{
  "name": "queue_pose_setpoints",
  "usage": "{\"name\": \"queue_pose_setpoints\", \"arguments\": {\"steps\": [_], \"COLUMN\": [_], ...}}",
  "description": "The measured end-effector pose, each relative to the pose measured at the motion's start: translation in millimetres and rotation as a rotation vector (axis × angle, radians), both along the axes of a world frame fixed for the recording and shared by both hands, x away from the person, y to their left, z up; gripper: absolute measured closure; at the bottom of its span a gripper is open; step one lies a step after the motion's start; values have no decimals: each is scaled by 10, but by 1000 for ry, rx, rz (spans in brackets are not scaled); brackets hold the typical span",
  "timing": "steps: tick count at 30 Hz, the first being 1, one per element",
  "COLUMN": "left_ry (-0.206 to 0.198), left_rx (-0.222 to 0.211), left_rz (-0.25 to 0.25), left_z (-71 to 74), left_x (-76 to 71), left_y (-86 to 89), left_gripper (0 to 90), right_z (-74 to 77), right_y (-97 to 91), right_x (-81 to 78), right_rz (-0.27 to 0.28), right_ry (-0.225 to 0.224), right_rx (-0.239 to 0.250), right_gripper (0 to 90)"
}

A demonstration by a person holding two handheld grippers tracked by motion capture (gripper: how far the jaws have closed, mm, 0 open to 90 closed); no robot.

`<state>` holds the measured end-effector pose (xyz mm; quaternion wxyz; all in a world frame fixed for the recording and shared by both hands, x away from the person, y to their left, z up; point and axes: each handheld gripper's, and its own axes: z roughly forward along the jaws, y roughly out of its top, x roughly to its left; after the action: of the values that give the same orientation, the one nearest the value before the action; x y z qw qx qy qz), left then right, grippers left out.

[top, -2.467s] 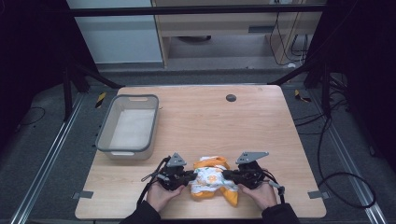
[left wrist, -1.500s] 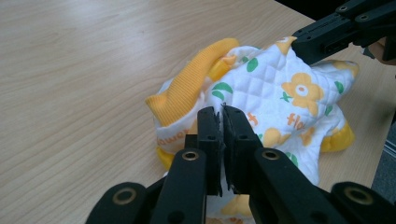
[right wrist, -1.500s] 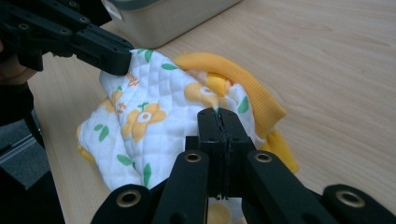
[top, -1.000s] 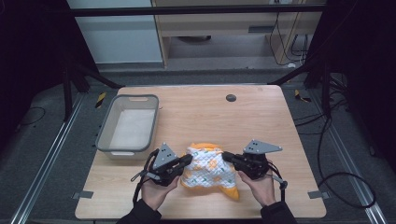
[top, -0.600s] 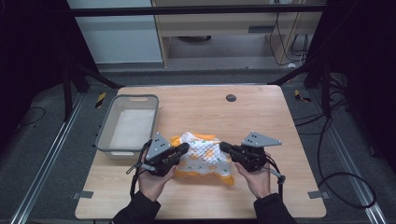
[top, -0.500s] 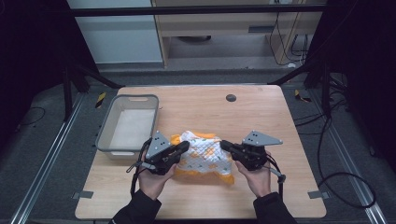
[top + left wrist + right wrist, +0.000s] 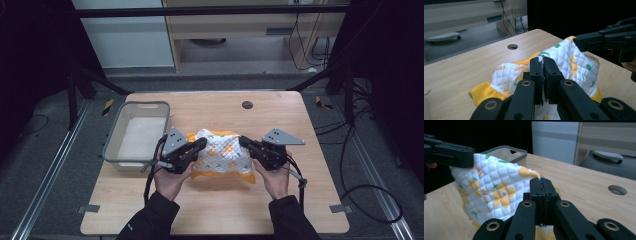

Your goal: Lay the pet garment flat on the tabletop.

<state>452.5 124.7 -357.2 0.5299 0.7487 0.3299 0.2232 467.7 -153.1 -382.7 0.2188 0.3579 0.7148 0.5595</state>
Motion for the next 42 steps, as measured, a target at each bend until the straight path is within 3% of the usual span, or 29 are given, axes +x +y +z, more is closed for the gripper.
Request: {"name": "queue_pose_setpoints", "arguments": {"steps": [4, 7, 10, 11, 12, 13, 14, 15, 16, 18, 23, 26, 31, 32, 35, 39, 42], "left_ry": [18, 33, 39, 45, 45, 52, 54, 54, 89, 73, 69, 44, 38, 32, 32, 35, 42], "left_rx": [9, -4, -5, -15, -15, -8, -1, -1, -16, -35, -75, -51, -21, 9, 37, 77, 95], "left_rz": [26, 56, 78, 104, 104, 165, 193, 193, 231, 254, 241, 226, 182, 162, 136, 106, 91], "left_z": [-29, -84, -143, -198, -198, -286, -322, -322, -388, -393, -326, -271, -212, -196, -184, -245, -309], "left_x": [164, 333, 457, 579, 579, 735, 786, 786, 883, 873, 747, 648, 507, 436, 327, 176, 106], "left_y": [-33, -57, -85, -110, -110, -136, -136, -136, -82, 1, 177, 217, 262, 285, 329, 383, 409], "left_gripper": [863, 862, 860, 852, 841, 804, 746, 658, 563, 496, 435, 426, 415, 414, 412, 388, 385], "right_z": [-14, -69, -119, -195, -195, -271, -317, -317, -396, -408, -335, -243, -138, -97, -53, -29, -52], "right_y": [32, 64, 75, 88, 88, 102, 99, 99, 49, -25, -231, -330, -426, -472, -536, -591, -591], "right_x": [108, 292, 380, 539, 539, 689, 763, 763, 879, 875, 758, 666, 554, 496, 421, 305, 209], "right_rz": [-26, -63, -81, -120, -120, -159, -203, -203, -256, -290, -276, -253, -208, -195, -181, -159, -134], "right_ry": [1, 0, -5, 0, 0, 19, 23, 23, 71, 64, 62, 59, 70, 71, 70, 75, 73], "right_rx": [-8, -8, 1, 8, 8, 1, -22, -22, -74, -93, -81, -72, -85, -93, -104, -98, -124], "right_gripper": [895, 895, 894, 888, 888, 834, 789, 789, 704, 680, 642, 614, 607, 606, 603, 583, 565]}}
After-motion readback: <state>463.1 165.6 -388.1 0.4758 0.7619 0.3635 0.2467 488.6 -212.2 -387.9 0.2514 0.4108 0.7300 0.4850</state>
